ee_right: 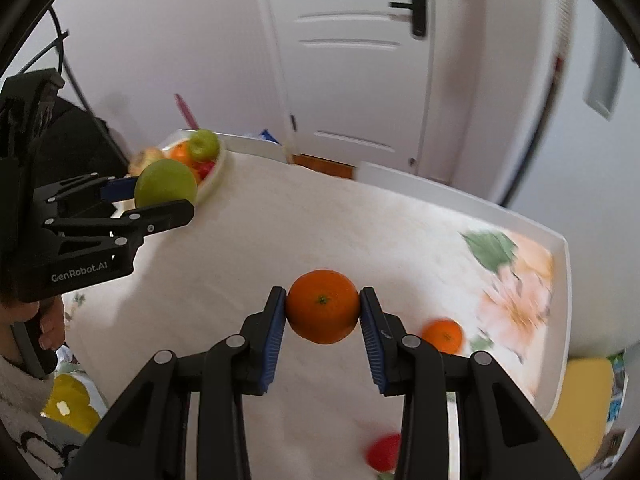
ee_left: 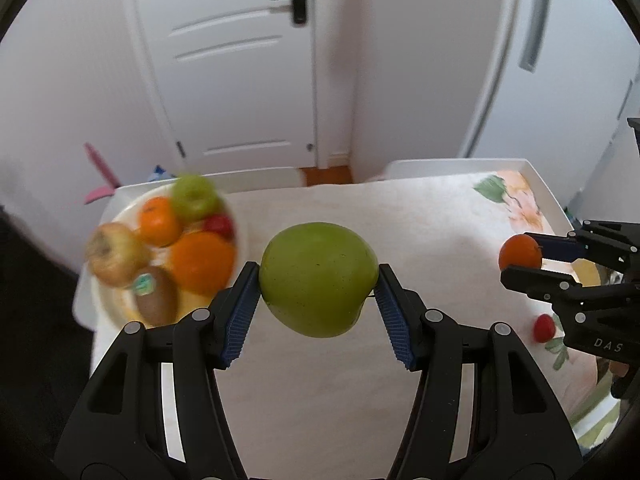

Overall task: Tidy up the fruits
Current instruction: 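Carry the green apple and tangerine to the duck plate and release both, then withdraw both tools from the plate toward the last tangerine and red fruit, then grasp the tangerine with the left tool while the right tool grasps the red tomato, then carry the tangerine and red tomato to the duck plate and release both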

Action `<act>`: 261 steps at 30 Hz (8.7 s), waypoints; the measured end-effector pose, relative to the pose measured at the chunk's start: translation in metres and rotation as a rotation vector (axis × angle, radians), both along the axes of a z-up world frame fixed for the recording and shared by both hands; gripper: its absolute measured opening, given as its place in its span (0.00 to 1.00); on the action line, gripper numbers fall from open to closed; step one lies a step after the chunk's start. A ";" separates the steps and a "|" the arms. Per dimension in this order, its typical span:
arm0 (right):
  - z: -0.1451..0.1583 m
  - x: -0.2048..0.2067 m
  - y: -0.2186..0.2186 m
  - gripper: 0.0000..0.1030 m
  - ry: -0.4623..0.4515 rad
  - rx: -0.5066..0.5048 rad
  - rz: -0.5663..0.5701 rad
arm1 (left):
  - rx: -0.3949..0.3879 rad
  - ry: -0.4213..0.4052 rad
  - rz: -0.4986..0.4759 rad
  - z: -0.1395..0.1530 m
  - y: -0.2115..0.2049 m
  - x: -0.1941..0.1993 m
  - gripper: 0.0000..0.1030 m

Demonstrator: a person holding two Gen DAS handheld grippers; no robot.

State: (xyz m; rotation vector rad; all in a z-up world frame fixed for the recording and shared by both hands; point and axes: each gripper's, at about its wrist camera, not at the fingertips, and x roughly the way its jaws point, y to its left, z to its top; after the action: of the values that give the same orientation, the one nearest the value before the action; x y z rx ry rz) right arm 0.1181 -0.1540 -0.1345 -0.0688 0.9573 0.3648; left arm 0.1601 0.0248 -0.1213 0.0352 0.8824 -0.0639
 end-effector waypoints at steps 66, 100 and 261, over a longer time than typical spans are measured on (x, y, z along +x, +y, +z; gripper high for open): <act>0.011 0.074 0.191 0.33 0.001 0.032 0.094 | 0.031 -0.044 0.094 0.004 0.203 0.000 0.95; -0.028 0.047 0.237 0.99 -0.098 0.041 0.150 | 0.041 -0.022 0.130 -0.003 0.212 -0.069 0.94; 0.003 0.068 0.195 0.28 0.012 0.018 0.068 | -0.019 0.089 0.036 -0.039 0.182 0.010 0.42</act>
State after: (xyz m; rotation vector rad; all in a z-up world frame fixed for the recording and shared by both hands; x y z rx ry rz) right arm 0.1860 0.0412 -0.1319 -0.0831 0.9653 0.4362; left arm 0.1701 0.2067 -0.1605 -0.0012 0.9713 -0.0408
